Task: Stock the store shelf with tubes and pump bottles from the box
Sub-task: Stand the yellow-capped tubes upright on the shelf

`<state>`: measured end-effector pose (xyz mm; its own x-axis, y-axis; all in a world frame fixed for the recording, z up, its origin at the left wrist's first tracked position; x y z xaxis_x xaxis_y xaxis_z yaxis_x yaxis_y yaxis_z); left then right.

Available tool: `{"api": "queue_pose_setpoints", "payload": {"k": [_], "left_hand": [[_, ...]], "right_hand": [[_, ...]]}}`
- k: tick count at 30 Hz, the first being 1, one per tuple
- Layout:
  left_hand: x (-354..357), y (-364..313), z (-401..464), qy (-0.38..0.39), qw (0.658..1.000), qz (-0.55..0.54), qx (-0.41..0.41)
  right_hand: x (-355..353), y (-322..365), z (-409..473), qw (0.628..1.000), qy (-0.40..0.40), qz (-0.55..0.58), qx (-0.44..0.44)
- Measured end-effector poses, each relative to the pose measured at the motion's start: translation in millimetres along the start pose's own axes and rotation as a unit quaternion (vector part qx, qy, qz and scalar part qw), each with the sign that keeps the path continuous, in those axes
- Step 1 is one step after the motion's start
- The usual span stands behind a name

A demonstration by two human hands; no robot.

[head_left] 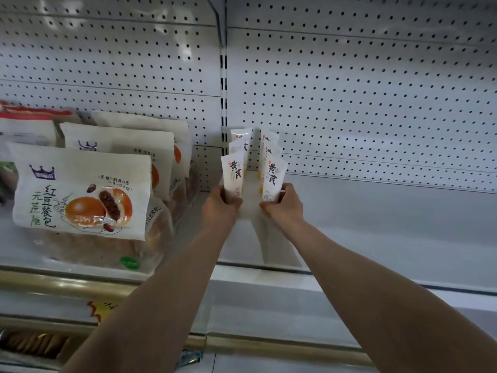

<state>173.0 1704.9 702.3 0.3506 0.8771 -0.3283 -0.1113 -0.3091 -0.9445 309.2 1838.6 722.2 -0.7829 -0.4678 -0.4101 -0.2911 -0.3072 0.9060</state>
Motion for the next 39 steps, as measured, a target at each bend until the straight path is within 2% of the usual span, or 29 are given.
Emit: {"api": "queue_pose_setpoints", "payload": {"k": [12, 19, 23, 26, 30, 39], "left_hand": [[2.8, 3.1, -2.7, 0.005, 1.0, 0.003, -0.006], [-9.1, -1.8, -27.4, -0.089, 0.995, -0.002, -0.034], [-3.2, -16.6, -65.9, -0.157, 0.986, -0.016, -0.049], [14.6, -36.0, -97.9, -0.174, 0.983, -0.041, -0.034], [63.2, -68.6, -140.2, -0.148, 0.986, -0.071, -0.003], [254.4, -146.3, -280.0, 0.032, 0.99, -0.128, 0.038]], "right_hand": [[-0.4, -6.3, -1.2, 1.0, 0.025, 0.012, 0.007], [-32.8, -12.0, -9.9, 0.998, 0.044, 0.031, 0.02], [-64.1, -19.9, -16.6, 0.998, 0.029, 0.042, 0.025], [-94.4, -28.7, -24.1, 0.997, 0.018, 0.066, 0.031], [-153.0, -43.1, -37.3, 0.995, -0.009, 0.091, 0.03], [-364.5, -120.1, -81.1, 0.984, -0.135, 0.102, 0.055]]}}
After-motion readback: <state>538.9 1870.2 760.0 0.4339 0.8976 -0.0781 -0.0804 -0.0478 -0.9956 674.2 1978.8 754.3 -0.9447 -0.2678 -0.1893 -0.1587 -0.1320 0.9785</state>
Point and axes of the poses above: each hand's wrist, its own z-axis towards the middle knuckle, its own x-axis out of the palm, y = z × x, the point moved 6 cm from there along z, towards the middle knuckle, and after that the axes turned 6 degrees about -x, right-handed, at the moved point
